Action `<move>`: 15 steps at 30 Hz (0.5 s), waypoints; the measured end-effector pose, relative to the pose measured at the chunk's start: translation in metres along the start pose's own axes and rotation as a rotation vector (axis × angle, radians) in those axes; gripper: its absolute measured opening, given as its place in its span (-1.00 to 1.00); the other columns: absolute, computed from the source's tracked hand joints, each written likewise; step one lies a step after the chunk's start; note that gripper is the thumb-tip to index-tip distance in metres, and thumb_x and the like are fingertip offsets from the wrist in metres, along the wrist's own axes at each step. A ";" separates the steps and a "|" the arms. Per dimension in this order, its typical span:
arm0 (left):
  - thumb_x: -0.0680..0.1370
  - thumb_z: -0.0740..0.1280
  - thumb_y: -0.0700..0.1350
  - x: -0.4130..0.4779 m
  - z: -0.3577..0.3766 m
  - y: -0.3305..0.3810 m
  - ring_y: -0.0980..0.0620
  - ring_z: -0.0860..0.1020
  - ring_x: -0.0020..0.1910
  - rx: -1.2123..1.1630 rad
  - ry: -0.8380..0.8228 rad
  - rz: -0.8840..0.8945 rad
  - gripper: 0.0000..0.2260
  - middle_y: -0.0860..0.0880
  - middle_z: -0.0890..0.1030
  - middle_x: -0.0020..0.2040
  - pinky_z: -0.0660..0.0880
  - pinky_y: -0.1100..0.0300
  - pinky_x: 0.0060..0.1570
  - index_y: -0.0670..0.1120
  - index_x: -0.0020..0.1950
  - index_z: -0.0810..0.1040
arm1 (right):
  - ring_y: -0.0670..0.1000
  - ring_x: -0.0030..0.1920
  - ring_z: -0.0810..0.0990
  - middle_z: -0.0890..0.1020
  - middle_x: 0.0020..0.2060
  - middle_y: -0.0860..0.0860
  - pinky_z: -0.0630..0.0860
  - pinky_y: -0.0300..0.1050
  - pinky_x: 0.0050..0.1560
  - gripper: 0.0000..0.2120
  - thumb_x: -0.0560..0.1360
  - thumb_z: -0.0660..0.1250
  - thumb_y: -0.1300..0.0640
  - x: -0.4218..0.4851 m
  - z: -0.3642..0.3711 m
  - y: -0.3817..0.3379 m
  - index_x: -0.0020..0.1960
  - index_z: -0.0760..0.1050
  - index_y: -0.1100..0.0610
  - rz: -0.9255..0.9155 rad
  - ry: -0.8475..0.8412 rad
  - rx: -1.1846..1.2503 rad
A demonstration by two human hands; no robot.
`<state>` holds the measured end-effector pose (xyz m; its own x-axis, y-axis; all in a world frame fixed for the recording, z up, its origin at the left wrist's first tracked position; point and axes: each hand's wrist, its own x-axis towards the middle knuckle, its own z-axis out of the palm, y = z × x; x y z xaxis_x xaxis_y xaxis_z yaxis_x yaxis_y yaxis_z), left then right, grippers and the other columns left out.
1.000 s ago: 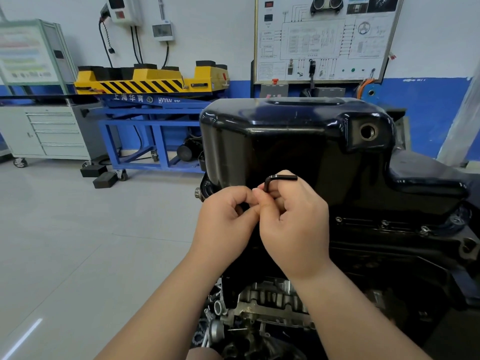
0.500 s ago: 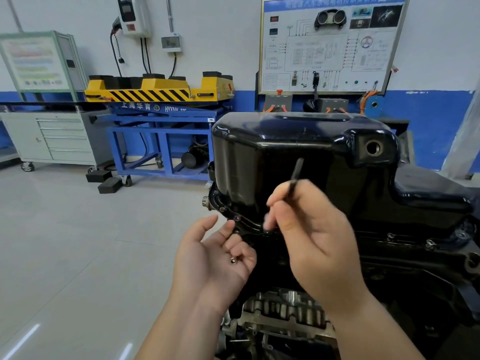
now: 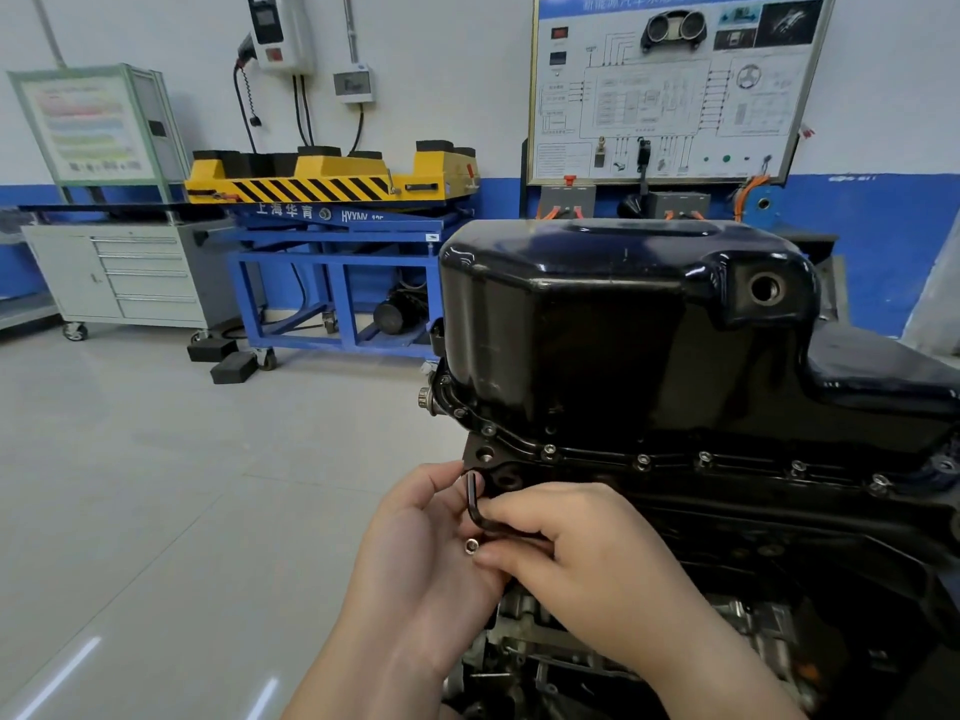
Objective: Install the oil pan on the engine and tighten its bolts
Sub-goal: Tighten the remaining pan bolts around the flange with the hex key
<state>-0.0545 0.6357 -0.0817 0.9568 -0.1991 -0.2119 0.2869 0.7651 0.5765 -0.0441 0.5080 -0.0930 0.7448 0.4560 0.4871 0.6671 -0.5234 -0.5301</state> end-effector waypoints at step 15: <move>0.32 0.41 -0.21 0.000 -0.037 -0.005 0.06 0.61 -0.25 0.737 -0.133 0.504 -0.73 -0.11 0.66 -0.24 0.52 0.32 -0.19 -0.01 -0.01 0.68 | -0.16 -0.29 0.62 0.65 -0.35 -0.03 0.52 -0.37 -0.22 -0.80 0.45 0.37 0.26 -0.005 0.006 0.002 -0.17 0.63 -0.04 0.215 0.209 0.615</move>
<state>-0.0573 0.6542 -0.1135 0.9617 -0.0510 0.2692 -0.2539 0.2036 0.9456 -0.0462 0.5093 -0.1006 0.8848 0.2068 0.4176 0.4367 -0.0549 -0.8979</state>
